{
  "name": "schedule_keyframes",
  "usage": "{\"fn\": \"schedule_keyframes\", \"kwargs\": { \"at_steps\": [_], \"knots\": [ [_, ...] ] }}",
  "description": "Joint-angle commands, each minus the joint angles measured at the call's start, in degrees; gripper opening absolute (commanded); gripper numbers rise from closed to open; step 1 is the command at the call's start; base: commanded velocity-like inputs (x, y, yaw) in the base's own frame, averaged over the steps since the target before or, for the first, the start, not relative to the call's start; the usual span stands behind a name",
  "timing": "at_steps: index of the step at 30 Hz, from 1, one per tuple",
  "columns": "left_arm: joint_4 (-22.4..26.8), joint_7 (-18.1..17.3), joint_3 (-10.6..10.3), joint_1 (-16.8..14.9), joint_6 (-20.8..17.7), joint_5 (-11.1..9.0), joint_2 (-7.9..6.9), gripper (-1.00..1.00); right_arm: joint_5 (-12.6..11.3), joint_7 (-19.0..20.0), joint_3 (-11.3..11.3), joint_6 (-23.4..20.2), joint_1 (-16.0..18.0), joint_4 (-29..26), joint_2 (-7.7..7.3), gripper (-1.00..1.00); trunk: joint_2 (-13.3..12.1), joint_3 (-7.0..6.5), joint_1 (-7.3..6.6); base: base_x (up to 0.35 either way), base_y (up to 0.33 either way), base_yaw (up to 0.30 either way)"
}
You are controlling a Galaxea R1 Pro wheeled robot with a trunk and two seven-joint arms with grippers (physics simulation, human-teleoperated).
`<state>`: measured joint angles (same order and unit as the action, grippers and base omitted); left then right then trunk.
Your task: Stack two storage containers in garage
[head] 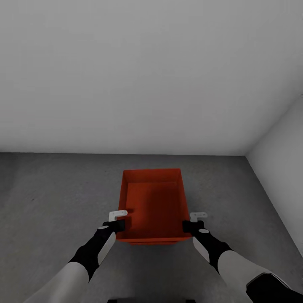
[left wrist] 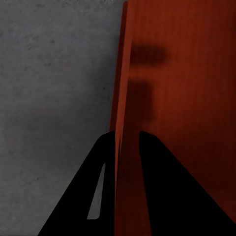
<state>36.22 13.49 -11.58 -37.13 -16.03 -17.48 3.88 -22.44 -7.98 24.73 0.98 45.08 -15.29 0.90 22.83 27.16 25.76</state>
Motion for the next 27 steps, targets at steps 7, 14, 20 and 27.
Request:
{"fn": "schedule_keyframes", "kwargs": {
  "at_steps": [7,14,20,27],
  "knots": [
    [0.25,0.92,0.86,-0.04,0.21,1.22,-0.11,-1.00,-0.77,-0.10,-0.99,0.18,0.07,1.47,-0.19,-1.00,0.10,0.08,0.03,0.000,0.000,0.000],
    [0.18,0.92,0.80,-0.04,0.19,1.22,-0.11,-1.00,-0.77,-0.10,-0.99,0.22,0.05,1.46,-0.19,-1.00,0.10,0.08,0.03,0.000,0.000,0.000],
    [-0.02,0.91,0.71,-0.04,0.20,1.22,-0.06,-1.00,-0.77,-0.10,-0.99,0.25,0.04,1.43,-0.19,-1.00,0.10,0.08,0.03,0.000,0.000,0.000],
    [-0.50,0.89,0.73,-0.04,0.20,1.22,-0.08,-1.00,-0.77,-0.10,-0.99,0.25,0.04,1.46,-0.19,-1.00,0.10,0.08,0.03,0.000,0.000,0.000]
  ]
}}
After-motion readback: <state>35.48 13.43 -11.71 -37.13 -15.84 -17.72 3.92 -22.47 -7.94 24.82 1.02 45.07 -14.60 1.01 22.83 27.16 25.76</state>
